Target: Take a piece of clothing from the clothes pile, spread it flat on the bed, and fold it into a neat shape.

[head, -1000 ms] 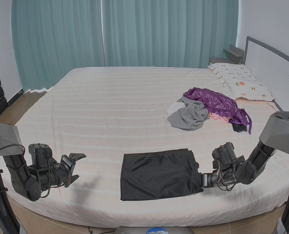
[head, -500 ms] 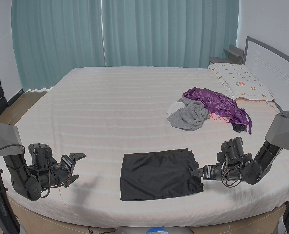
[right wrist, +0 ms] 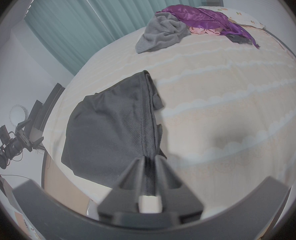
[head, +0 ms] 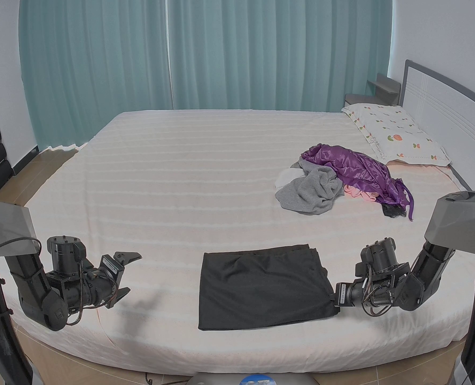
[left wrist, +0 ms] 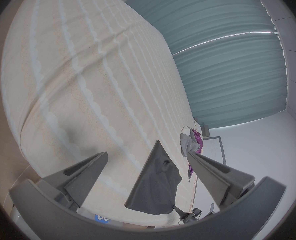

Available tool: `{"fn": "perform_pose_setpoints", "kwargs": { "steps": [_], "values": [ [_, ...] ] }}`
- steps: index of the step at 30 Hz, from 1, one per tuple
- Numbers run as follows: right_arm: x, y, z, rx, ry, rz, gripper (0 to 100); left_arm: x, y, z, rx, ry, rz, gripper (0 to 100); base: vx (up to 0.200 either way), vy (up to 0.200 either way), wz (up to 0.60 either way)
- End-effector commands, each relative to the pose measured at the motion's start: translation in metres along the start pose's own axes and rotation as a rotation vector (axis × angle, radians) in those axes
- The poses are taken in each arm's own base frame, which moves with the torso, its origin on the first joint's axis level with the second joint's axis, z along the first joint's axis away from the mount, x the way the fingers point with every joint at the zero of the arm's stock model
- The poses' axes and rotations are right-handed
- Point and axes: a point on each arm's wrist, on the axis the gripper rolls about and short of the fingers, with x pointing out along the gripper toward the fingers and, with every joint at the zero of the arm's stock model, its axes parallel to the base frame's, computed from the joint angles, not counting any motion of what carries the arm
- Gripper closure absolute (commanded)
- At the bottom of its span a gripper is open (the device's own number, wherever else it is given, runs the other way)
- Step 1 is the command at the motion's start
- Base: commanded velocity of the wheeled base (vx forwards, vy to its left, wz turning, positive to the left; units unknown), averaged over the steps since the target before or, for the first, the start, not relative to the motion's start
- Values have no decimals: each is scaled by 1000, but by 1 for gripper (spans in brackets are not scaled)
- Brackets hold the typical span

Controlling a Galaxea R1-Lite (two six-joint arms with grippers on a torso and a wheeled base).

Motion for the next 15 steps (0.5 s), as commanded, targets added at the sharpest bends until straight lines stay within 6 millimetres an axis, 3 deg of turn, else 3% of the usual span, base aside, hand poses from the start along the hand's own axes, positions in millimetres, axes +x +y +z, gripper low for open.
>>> {"fn": "perform_pose_setpoints", "kwargs": {
  "steps": [1,11,12,15],
  "values": [
    [-2,-3,-2,8,7,-9,100,0,0,0,-1,0,1,0,0,0,0],
    [-1,-5,-5,10,19,-15,100,0,0,0,-1,0,1,0,0,0,0],
    [-1,-5,-4,10,16,-14,0,0,0,0,-1,0,1,0,0,0,0],
    [-2,-3,-1,19,3,-3,0,0,0,0,-1,0,1,0,0,0,0]
  ]
}}
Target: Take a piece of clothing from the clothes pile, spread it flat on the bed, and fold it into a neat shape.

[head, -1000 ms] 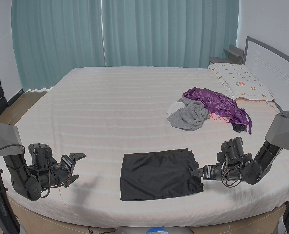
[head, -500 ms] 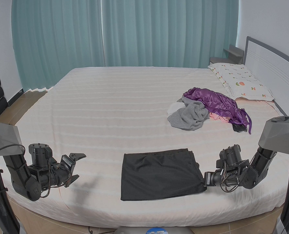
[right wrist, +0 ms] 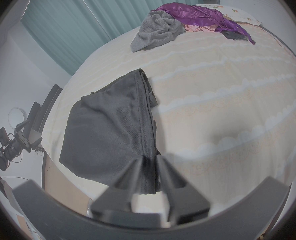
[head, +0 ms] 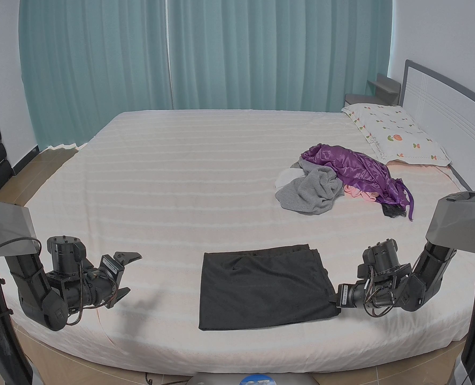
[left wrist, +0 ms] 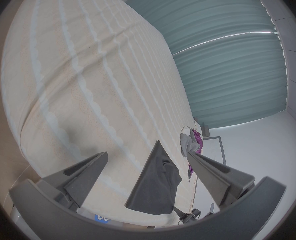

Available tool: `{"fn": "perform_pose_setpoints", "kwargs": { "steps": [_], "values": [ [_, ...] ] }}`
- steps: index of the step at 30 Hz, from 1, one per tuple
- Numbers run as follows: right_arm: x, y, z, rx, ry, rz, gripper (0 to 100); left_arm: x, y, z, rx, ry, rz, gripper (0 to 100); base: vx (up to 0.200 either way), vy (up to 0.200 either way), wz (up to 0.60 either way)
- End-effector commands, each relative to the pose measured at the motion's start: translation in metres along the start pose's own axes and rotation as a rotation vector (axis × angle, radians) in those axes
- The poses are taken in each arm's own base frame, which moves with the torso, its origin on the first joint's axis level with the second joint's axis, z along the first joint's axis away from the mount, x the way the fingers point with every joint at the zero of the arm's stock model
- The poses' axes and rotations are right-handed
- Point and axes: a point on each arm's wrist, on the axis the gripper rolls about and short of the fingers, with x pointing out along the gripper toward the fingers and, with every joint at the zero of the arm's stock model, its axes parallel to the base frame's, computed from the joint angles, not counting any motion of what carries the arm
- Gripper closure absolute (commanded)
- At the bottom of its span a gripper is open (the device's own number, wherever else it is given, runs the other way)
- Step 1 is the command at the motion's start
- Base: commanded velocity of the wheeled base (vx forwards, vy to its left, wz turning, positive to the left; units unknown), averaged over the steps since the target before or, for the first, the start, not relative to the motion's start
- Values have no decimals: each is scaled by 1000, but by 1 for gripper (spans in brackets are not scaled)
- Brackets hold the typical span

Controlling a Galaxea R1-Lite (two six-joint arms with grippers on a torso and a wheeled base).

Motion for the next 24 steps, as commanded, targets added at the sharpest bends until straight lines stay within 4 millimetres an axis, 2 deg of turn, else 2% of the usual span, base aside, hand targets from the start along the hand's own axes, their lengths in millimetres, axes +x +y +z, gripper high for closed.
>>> {"fn": "perform_pose_setpoints", "kwargs": {
  "steps": [1,4,7,11,13,19,21,22,23,24],
  "values": [
    [-1,2,3,2,-9,10,0,0,0,0,1,0,1,0,0,0,0],
    [-5,4,12,8,-39,41,0,1,0,-1,1,3,0,0,0,0,0],
    [0,9,29,41,-84,81,0,2,0,-1,4,-1,4,0,0,0,0],
    [20,19,54,143,-142,126,0,8,-2,-1,10,-15,2,0,0,0,0],
    [34,21,59,164,-149,135,0,13,-3,-2,19,-14,2,0,0,0,0],
    [68,23,81,237,-200,170,0,39,-16,-13,168,-25,-13,0,0,0,0],
    [74,21,87,260,-212,180,0,52,-26,-17,193,-14,-39,0,0,0,0],
    [74,21,87,260,-212,180,0,52,-26,-17,193,-14,-39,0,0,0,0],
    [76,18,90,273,-212,196,0,67,-39,-22,217,2,-52,0,0,0,0],
    [76,18,90,273,-212,196,0,67,-39,-22,217,2,-52,0,0,0,0]
  ]
}}
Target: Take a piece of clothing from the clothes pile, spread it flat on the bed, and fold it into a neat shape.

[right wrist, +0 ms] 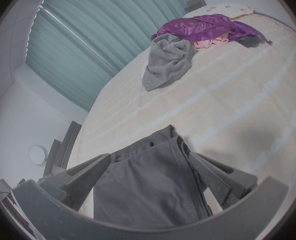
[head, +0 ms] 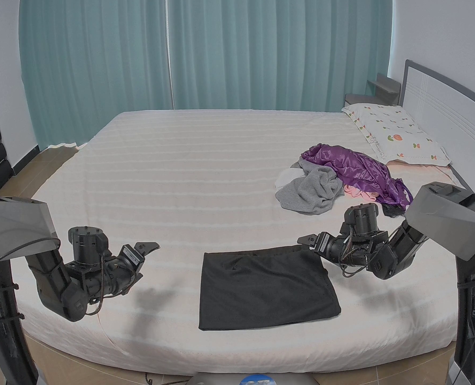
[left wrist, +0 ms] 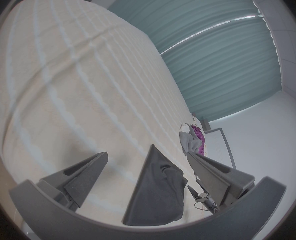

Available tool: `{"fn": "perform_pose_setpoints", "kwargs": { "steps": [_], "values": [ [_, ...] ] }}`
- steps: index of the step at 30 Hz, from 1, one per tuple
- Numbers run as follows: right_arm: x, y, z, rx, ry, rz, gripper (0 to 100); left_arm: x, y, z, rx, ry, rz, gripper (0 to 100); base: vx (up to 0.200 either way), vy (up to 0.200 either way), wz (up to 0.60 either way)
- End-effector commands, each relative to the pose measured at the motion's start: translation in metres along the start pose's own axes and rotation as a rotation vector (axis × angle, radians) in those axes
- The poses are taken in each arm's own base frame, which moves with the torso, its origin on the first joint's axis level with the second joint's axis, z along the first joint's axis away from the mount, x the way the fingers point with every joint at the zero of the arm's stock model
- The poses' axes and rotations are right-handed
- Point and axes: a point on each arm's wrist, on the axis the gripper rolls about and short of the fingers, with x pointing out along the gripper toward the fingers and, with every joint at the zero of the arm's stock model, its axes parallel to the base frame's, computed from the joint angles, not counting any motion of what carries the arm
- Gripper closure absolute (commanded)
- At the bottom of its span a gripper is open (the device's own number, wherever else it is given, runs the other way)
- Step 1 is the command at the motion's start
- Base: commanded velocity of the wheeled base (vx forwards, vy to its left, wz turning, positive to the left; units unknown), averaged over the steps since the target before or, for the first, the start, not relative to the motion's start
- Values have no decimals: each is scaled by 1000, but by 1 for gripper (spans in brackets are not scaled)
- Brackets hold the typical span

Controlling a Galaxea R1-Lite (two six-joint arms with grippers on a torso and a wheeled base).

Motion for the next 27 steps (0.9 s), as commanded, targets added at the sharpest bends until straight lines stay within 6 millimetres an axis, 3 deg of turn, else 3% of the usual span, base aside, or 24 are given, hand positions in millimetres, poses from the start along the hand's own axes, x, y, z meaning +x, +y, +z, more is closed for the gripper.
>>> {"fn": "perform_pose_setpoints", "kwargs": {
  "steps": [1,5,8,9,13,17,27],
  "values": [
    [25,-19,-1,50,17,-2,0,46,-28,-13,77,42,-21,0,0,0,0],
    [29,-23,3,57,17,16,0,77,-50,-16,100,41,4,0,0,0,0],
    [30,-23,3,57,19,18,0,88,-59,-16,107,41,4,0,0,0,0],
    [30,-24,3,56,18,23,100,97,-63,-17,111,46,5,0,0,0,0],
    [34,-24,3,55,23,33,100,115,-68,-20,120,54,10,0,0,0,0],
    [35,-26,2,60,22,28,100,123,-61,-24,123,44,34,0,0,0,0],
    [34,-33,3,64,-39,8,100,130,-59,-38,209,61,48,0,0,0,0]
  ]
}}
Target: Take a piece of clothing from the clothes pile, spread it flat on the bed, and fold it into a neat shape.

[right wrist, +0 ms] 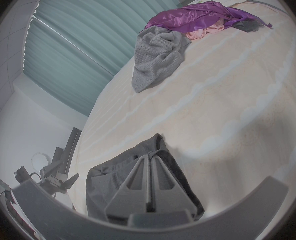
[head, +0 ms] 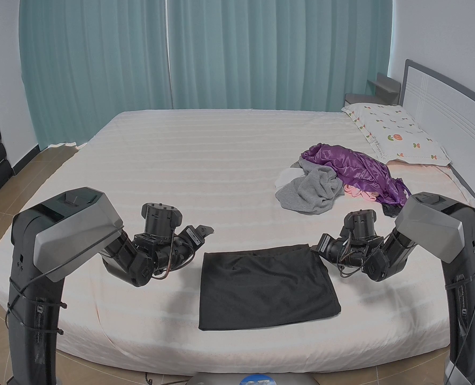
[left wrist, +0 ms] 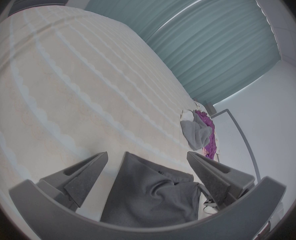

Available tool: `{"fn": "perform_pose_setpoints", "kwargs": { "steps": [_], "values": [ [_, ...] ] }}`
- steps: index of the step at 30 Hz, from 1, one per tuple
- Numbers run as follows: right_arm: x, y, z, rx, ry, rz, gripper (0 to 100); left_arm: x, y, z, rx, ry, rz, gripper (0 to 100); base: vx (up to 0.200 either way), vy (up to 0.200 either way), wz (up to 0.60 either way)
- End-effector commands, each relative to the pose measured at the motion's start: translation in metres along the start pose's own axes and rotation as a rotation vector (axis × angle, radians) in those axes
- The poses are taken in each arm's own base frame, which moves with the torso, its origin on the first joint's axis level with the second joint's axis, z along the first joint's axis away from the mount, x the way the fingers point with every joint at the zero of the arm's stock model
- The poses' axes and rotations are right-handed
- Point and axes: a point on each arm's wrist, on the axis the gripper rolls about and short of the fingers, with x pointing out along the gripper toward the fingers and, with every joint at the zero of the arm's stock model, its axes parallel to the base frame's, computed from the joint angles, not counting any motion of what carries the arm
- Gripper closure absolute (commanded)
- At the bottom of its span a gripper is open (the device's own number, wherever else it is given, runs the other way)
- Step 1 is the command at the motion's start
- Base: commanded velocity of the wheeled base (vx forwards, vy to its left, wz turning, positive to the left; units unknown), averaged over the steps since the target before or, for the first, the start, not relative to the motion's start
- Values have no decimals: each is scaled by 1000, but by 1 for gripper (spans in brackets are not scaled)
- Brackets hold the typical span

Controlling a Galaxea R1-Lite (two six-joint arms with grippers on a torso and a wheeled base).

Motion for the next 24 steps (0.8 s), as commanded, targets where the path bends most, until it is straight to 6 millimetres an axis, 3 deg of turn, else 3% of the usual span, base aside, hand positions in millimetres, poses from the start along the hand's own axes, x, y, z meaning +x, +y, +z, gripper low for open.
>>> {"fn": "perform_pose_setpoints", "kwargs": {
  "steps": [1,10,24],
  "values": [
    [0,-4,-1,5,-17,-14,100,6,4,-9,15,12,19,0,0,0,0],
    [-1,-13,2,77,-90,-38,100,17,1,-29,96,42,22,0,0,0,0],
    [2,-15,-1,87,-94,-43,100,41,-3,-34,145,43,134,0,0,0,0]
  ]
}}
